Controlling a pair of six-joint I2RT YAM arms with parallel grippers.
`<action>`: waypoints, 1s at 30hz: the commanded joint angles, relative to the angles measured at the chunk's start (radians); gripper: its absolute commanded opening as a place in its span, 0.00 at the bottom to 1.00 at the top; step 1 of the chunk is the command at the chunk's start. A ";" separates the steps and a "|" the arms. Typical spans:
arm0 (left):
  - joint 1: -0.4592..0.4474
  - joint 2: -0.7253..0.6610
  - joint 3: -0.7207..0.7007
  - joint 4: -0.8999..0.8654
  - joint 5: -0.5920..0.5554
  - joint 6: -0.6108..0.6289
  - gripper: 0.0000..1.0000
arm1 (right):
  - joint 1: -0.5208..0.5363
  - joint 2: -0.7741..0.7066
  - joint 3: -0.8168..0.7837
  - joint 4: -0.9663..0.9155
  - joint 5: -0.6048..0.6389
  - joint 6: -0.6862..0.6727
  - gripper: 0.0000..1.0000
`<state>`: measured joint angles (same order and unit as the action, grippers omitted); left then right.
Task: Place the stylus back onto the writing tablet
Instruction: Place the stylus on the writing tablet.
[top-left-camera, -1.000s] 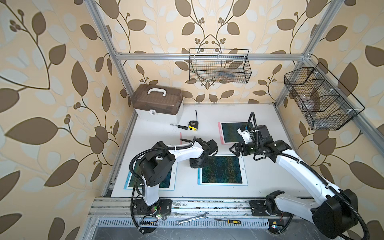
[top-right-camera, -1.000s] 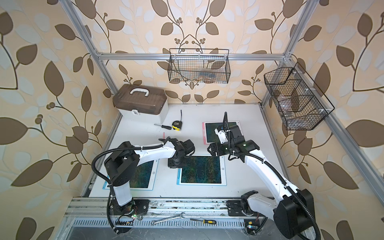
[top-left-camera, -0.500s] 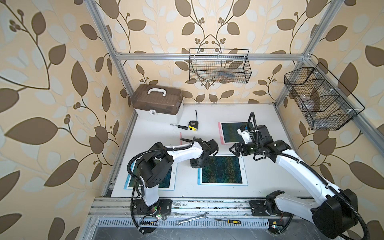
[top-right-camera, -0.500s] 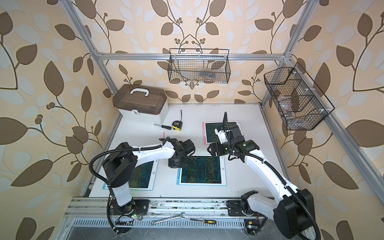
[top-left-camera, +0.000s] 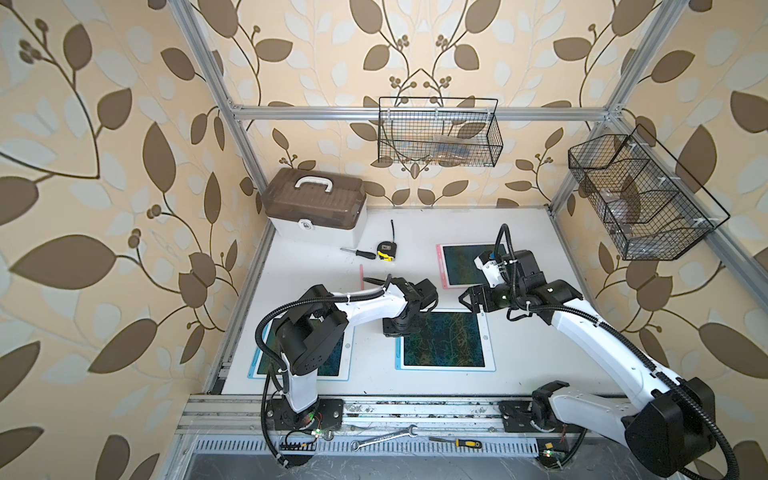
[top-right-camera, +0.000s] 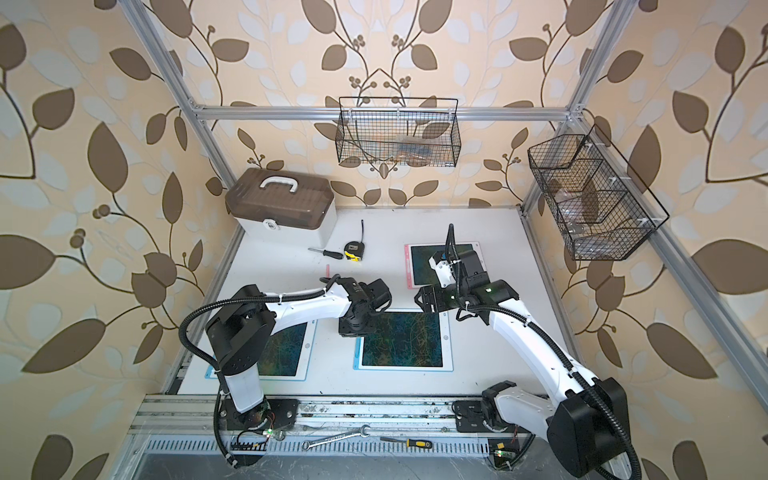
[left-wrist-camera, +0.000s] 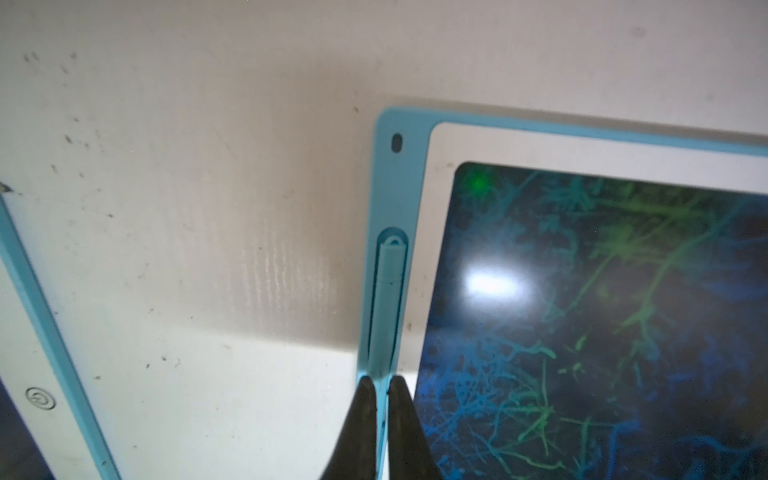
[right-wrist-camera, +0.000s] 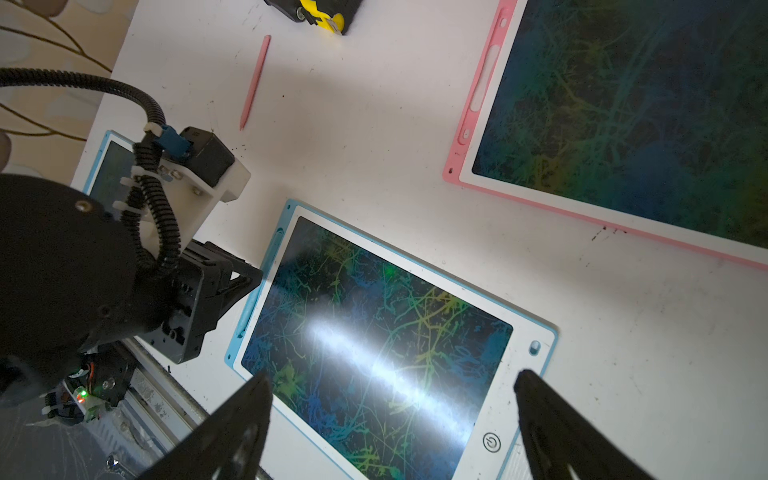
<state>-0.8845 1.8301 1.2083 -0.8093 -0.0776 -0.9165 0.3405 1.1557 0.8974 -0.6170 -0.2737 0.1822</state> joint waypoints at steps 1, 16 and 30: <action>-0.007 0.010 0.010 -0.023 -0.004 0.001 0.09 | 0.006 0.002 0.013 0.002 -0.004 -0.016 0.91; -0.005 0.018 -0.009 -0.014 -0.009 -0.007 0.08 | 0.006 0.002 0.013 0.002 -0.002 -0.016 0.91; -0.005 0.011 -0.086 0.059 0.026 -0.026 0.06 | 0.006 0.007 0.015 0.000 -0.002 -0.017 0.92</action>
<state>-0.8845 1.8313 1.1713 -0.7727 -0.0776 -0.9211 0.3405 1.1553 0.8974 -0.6170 -0.2737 0.1822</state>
